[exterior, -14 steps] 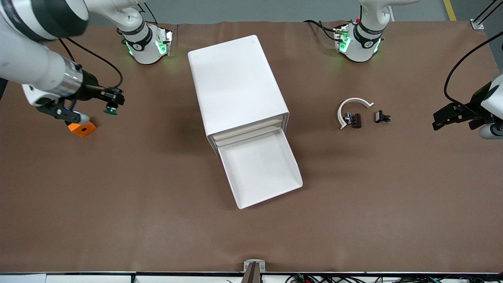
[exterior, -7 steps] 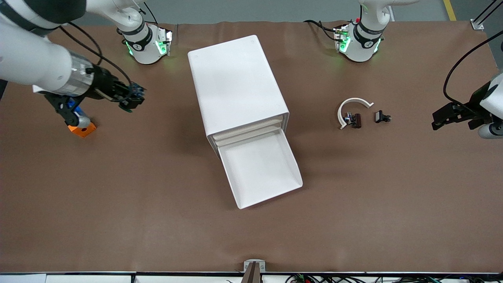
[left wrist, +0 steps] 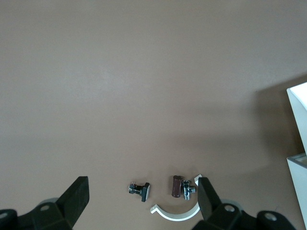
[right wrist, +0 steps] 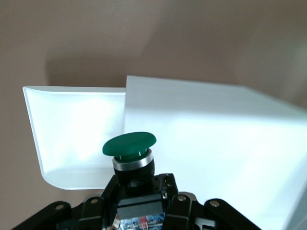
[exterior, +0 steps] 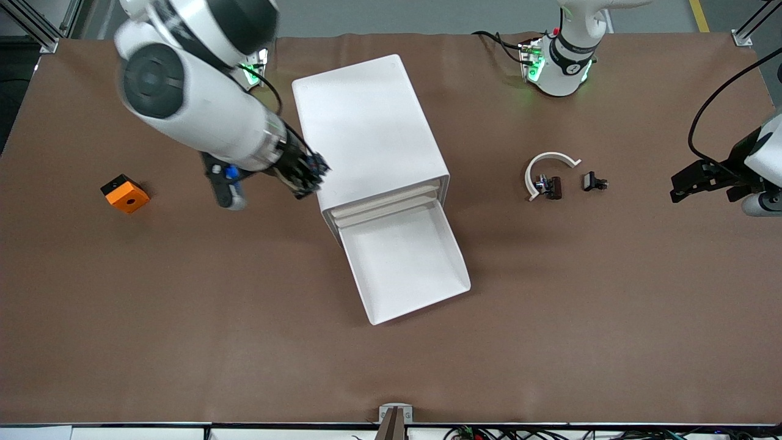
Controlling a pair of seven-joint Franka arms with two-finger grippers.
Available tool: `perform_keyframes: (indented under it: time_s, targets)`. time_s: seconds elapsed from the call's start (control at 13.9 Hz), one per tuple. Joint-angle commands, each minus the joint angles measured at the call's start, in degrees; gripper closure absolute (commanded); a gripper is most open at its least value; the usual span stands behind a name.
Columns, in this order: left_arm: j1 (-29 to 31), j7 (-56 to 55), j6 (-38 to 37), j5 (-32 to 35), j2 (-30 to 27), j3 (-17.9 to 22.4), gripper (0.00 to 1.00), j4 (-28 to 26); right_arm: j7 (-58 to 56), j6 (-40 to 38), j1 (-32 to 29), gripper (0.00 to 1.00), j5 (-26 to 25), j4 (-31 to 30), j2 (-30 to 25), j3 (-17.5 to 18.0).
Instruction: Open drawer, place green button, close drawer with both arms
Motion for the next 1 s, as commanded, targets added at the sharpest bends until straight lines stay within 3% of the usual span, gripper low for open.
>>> perform_keyframes:
  time_s: [0.0,0.22,0.36,0.5,0.65,0.93]
  targets:
    - [-0.3,-0.4,1.2,-0.6,-0.1,-0.2,0.00,-0.1,11.7,3.2,3.5,1.00,0.6,7.3,6.8,-1.2]
    - [0.1,0.1,1.1,-0.7,-0.1,-0.2,0.00,-0.1,19.7,8.1,7.2,1.00,-2.1,12.1,12.8,-3.0]
    - [0.4,0.3,0.5,-0.6,-0.4,-0.2,0.00,-0.1,21.2,8.3,9.9,1.00,-5.6,13.6,16.3,-4.2]
    - [0.4,0.0,-1.1,-0.6,-0.8,-0.1,0.00,-0.1,23.0,8.6,11.0,1.00,-5.9,14.1,19.0,-5.2]
    - [0.6,-0.1,-2.0,-0.8,-1.0,0.1,0.00,0.0,24.5,8.8,10.9,1.00,-5.9,17.2,21.1,-5.8]
    - [0.5,-0.4,-1.7,-0.9,-1.0,0.0,0.00,0.9,24.9,10.3,8.9,1.00,-5.9,17.9,22.2,-5.9]
